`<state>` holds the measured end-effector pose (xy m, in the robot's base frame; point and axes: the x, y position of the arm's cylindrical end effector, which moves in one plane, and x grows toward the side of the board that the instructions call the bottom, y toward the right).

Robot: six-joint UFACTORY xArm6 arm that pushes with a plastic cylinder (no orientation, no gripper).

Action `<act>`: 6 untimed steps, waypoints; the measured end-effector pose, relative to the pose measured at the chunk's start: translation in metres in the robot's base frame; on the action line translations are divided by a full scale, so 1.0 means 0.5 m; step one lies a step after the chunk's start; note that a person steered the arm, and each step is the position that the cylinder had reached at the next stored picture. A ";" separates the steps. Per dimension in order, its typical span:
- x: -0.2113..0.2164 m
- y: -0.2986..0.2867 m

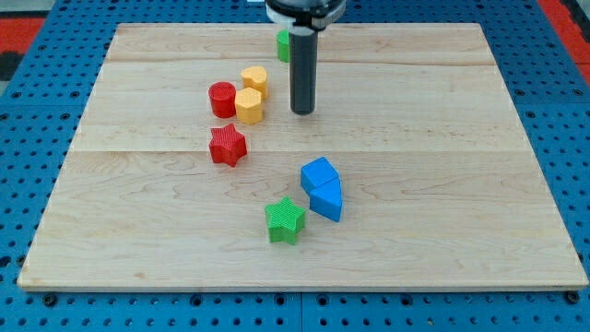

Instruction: Push the yellow blocks to the left

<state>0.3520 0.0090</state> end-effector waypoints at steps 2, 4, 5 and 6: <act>-0.052 -0.109; -0.055 0.000; 0.003 0.022; 0.019 -0.075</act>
